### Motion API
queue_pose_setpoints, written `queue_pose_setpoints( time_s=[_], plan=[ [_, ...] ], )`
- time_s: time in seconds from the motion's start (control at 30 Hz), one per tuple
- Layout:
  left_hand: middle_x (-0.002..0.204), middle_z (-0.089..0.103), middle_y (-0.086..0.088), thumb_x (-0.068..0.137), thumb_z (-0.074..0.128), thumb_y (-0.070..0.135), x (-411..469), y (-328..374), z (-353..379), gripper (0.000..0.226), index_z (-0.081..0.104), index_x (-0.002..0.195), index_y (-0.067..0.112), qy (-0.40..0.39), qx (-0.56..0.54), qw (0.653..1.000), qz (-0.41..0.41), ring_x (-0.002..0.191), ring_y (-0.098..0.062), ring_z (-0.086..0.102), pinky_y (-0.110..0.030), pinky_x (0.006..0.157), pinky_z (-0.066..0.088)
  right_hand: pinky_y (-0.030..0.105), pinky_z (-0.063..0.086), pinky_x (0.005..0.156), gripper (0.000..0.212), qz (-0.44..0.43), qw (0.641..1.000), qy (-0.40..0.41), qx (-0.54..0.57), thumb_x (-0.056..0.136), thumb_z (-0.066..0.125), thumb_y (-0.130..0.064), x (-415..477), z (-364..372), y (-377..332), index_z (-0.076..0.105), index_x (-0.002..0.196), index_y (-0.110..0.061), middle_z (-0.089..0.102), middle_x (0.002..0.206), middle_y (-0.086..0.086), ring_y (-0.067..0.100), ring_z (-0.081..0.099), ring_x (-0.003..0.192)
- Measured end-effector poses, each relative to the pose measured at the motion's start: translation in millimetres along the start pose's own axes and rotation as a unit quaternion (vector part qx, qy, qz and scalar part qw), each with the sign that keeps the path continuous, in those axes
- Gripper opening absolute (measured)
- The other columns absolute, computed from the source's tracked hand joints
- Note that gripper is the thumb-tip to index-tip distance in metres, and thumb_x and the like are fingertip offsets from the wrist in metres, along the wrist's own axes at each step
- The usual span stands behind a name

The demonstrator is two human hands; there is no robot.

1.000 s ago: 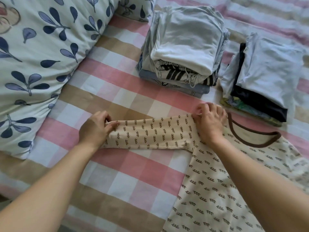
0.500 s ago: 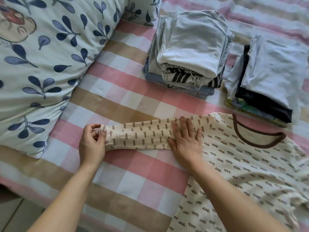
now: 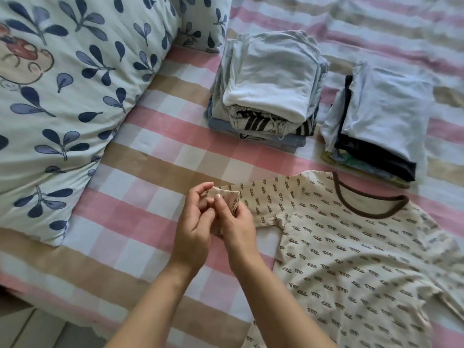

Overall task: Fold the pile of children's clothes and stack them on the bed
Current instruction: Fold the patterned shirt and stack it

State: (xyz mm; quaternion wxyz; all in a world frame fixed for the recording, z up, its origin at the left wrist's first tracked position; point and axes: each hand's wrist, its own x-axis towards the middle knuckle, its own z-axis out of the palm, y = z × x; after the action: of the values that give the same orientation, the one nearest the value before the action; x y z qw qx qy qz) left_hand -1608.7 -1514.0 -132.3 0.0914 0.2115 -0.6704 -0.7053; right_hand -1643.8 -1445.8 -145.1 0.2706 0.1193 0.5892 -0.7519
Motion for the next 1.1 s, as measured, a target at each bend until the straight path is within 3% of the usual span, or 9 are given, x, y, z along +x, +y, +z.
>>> queue_pose_setpoints(
  time_s=[0.2,0.33,0.63,0.7,0.8,0.87,0.93,1.0,1.1],
  plan=[
    [0.087,0.064,0.003,0.081,0.041,0.008,-5,2,45,0.033,0.055,0.104,0.027,0.014,0.071,0.997,0.042,0.088,-0.011,0.061,-0.021,0.08,0.049,0.058,0.051,0.071,0.037,-0.051,0.98,0.159,-0.106,0.095,0.049,-0.027,0,-84,-23,0.059,0.081,0.006,0.065,0.085,0.031,0.044,0.063,0.079],
    [0.092,0.063,0.01,0.085,0.042,0.011,-2,0,82,0.026,0.057,0.1,0.026,0.023,0.139,0.986,0.085,0.089,0.002,0.059,-0.009,0.077,0.044,0.029,0.032,0.041,0.041,-0.161,0.944,0.229,-0.174,0.088,0.046,-0.042,-20,-160,-51,0.051,0.063,-0.01,0.047,0.051,0.004,0.018,0.039,0.046],
    [0.146,0.036,-0.003,0.094,0.045,0.006,19,-47,163,0.04,0.047,0.133,0.013,-0.131,0.421,0.89,0.115,0.139,-0.018,0.023,-0.031,0.115,0.013,0.017,0.032,0.037,0.029,-0.155,0.876,0.373,-0.262,0.092,0.051,-0.028,-20,-303,-51,0.049,0.065,-0.017,0.045,0.05,-0.003,0.004,0.041,0.038],
    [0.154,0.02,-0.003,0.095,0.043,0.011,26,-60,173,0.045,0.039,0.139,0.019,-0.137,0.463,0.87,0.097,0.142,-0.017,0.009,-0.033,0.114,0.005,0.024,0.032,0.042,0.024,-0.134,0.865,0.381,-0.297,0.093,0.052,-0.026,-12,-324,-41,0.052,0.072,-0.014,0.047,0.053,-0.004,0.009,0.04,0.043],
    [0.153,0.013,-0.007,0.096,0.043,0.017,38,-71,182,0.05,0.031,0.144,0.025,-0.093,0.483,0.87,0.03,0.139,-0.025,0.01,-0.047,0.111,0.018,0.018,0.027,0.044,0.023,-0.093,0.824,0.404,-0.386,0.094,0.052,-0.028,-5,-339,-30,0.06,0.104,-0.01,0.049,0.057,-0.008,0.01,0.042,0.045],
    [0.151,0.013,-0.011,0.094,0.045,0.018,46,-73,186,0.054,0.028,0.144,0.026,-0.049,0.492,0.869,0.014,0.135,-0.03,0.016,-0.051,0.108,0.025,0.019,0.034,0.05,0.034,-0.081,0.793,0.419,-0.436,0.092,0.054,-0.028,-3,-341,-29,0.053,0.123,-0.012,0.06,0.073,0.001,0.016,0.051,0.061],
    [0.153,0.009,-0.01,0.093,0.045,0.018,49,-75,188,0.058,0.024,0.146,0.024,-0.037,0.529,0.845,0.064,0.139,-0.029,0.014,-0.05,0.112,0.019,0.034,0.046,0.078,0.041,-0.123,0.738,0.434,-0.503,0.088,0.061,-0.02,-2,-339,-29,0.052,0.127,-0.01,0.063,0.105,0.012,0.026,0.053,0.097],
    [0.155,0.012,-0.004,0.093,0.04,0.023,46,-75,196,0.055,0.023,0.145,0.02,-0.08,0.54,0.821,0.166,0.142,-0.022,0.011,-0.045,0.114,0.011,0.038,0.034,0.099,0.043,-0.222,0.687,0.398,-0.566,0.084,0.064,-0.01,-1,-330,-25,0.055,0.125,-0.006,0.058,0.121,0.013,0.026,0.043,0.118],
    [0.149,0.025,-0.003,0.093,0.035,0.034,29,-83,219,0.052,0.033,0.141,0.015,-0.214,0.562,0.756,0.258,0.141,-0.023,0.021,-0.04,0.115,0.013,0.042,0.018,0.109,0.043,-0.276,0.679,0.223,-0.643,0.088,0.055,-0.015,4,-303,-10,0.052,0.131,-0.013,0.047,0.14,0.008,0.023,0.035,0.135]
  ],
)
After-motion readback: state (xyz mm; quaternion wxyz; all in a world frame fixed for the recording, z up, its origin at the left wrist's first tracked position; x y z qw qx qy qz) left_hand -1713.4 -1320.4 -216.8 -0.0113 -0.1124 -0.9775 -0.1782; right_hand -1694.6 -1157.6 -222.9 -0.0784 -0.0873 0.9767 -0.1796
